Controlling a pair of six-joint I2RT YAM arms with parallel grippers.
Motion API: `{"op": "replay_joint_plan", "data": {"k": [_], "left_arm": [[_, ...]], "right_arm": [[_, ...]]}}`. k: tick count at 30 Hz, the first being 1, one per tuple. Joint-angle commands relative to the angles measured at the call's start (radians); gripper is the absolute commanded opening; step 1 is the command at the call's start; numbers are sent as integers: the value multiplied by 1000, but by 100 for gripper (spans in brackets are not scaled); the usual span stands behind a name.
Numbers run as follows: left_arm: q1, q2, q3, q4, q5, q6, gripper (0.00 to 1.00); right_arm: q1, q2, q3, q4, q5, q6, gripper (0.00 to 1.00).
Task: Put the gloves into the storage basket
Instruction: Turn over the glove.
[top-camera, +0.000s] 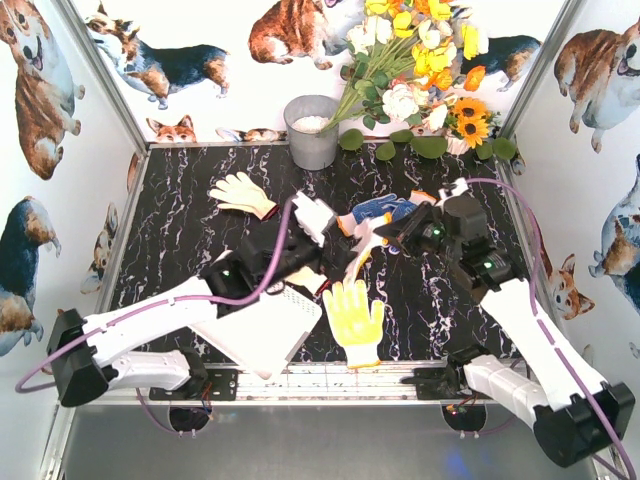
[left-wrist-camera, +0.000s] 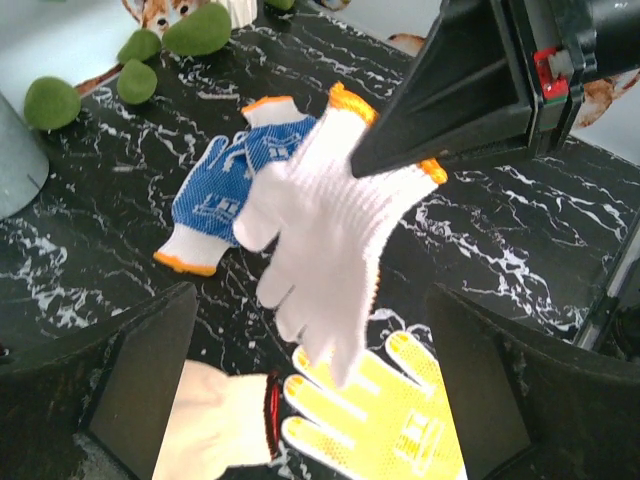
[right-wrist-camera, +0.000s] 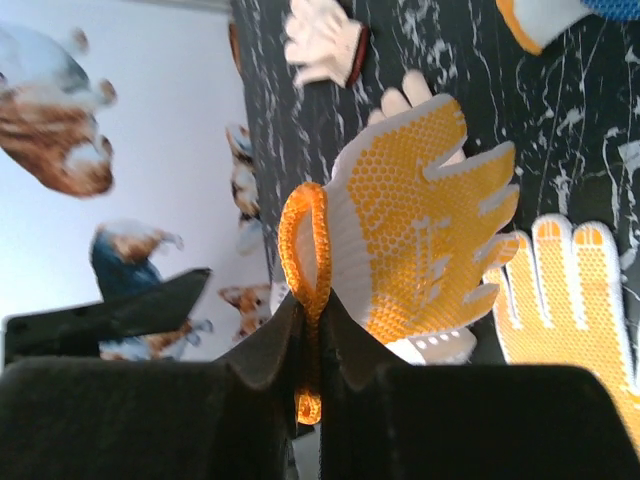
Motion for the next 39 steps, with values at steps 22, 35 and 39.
{"op": "replay_joint_plan", "data": {"k": [22,35,39], "left_arm": [[-78,350,213,158,-72,176,46],[-37,251,176,23,-16,167,0],[30,213,188,-70,136,146,0]], "right_arm": [[2,-56,56,66,114,141,0],[-115,-10,133,23,-14,-228,62],[-119,25,221,-23,-142,-431,80]]}}
